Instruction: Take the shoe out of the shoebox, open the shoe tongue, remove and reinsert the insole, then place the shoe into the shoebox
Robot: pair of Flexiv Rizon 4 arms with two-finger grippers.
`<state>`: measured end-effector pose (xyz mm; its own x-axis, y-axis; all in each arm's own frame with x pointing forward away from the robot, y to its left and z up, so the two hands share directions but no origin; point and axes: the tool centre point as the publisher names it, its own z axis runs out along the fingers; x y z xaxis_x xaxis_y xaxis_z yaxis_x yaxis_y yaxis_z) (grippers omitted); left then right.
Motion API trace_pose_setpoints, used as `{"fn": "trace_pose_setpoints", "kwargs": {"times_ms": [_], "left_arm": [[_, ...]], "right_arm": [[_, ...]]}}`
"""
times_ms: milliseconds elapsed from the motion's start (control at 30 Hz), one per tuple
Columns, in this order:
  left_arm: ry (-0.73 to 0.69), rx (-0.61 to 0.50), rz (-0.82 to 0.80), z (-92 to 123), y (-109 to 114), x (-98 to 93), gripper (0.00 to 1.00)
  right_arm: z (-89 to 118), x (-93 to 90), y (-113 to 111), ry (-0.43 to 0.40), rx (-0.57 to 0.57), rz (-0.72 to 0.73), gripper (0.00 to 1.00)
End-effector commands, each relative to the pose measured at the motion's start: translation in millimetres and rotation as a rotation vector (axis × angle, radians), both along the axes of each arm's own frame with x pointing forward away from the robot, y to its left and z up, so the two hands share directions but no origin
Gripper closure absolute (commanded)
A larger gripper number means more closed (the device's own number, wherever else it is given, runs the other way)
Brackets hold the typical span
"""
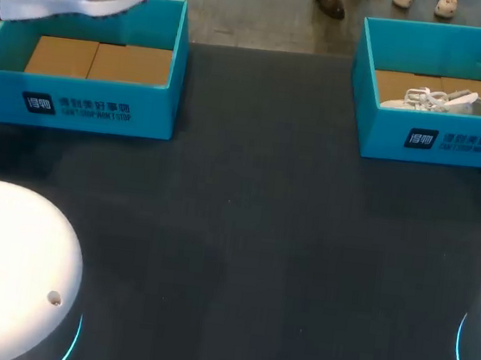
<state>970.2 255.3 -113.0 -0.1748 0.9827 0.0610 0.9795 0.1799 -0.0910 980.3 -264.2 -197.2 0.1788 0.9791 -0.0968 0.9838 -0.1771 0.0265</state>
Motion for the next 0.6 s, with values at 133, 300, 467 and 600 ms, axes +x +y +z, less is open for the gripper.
{"fn": "trace_pose_setpoints", "kwargs": {"times_ms": [133,300,467,600], "left_arm": [[-0.314,0.074,-0.034,3,-53,-121.1,1.00],[-0.318,0.092,-0.056,-1,-82,-155.5,1.00],[-0.309,0.095,-0.071,-7,-110,-183.2,1.00],[-0.312,0.100,-0.095,-13,-127,-203.5,1.00]], "right_arm": [[0,-1.2,0,-0.002,-0.002,-0.001,0.00],[0,-1.2,0,-0.002,-0.002,-0.001,0.00],[0,-1.2,0,-0.002,-0.002,-0.001,0.00],[0,-1.2,0,-0.002,-0.002,-0.001,0.00]]}}
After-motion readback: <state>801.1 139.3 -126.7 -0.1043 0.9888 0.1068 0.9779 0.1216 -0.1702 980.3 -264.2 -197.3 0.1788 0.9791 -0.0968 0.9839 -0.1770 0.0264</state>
